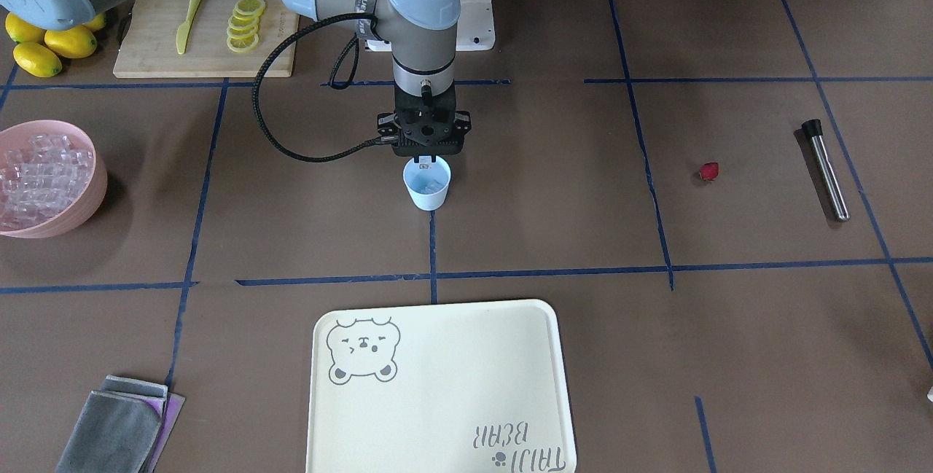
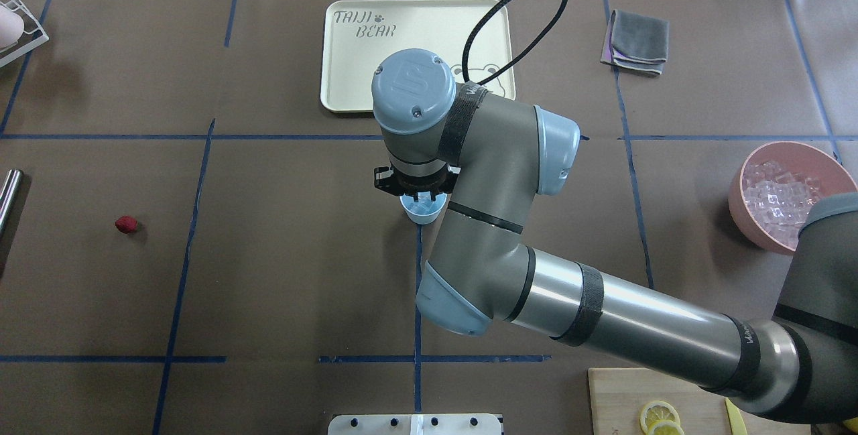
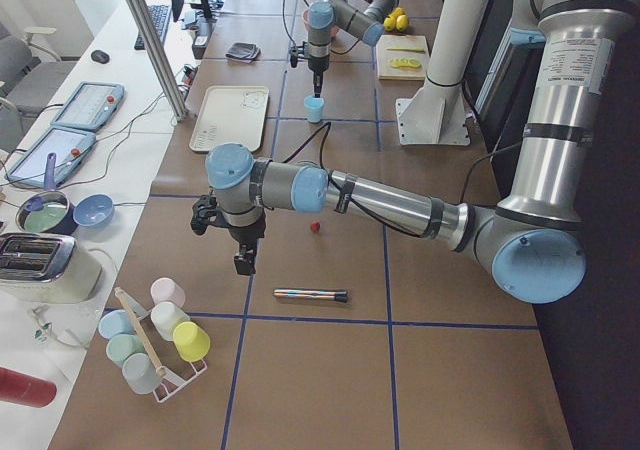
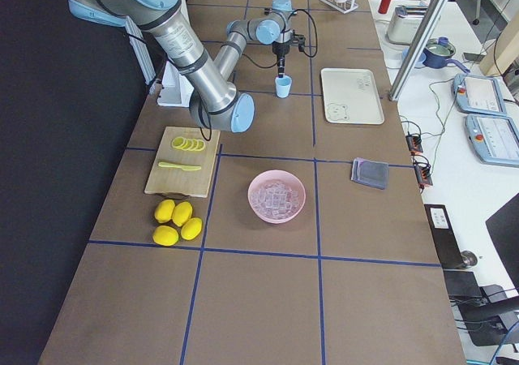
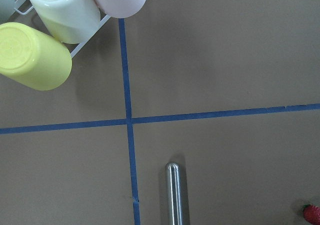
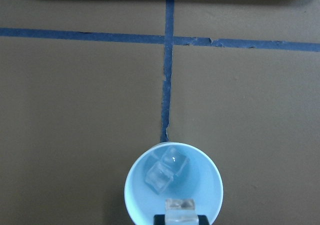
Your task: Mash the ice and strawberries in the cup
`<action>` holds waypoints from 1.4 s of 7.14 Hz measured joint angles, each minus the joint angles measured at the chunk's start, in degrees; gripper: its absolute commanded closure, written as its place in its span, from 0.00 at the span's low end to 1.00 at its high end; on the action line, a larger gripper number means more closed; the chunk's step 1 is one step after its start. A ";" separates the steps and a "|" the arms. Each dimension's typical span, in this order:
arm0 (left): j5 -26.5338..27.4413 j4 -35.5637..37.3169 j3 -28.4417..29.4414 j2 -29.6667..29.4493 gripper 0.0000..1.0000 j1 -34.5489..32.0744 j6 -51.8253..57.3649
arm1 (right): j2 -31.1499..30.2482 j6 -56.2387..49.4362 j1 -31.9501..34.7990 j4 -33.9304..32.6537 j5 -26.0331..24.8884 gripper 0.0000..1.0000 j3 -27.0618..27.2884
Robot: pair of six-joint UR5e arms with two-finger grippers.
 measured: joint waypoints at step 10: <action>0.00 -0.46 -0.25 -0.03 0.00 1.23 -0.02 | 0.04 -0.09 0.17 1.74 0.00 0.00 0.13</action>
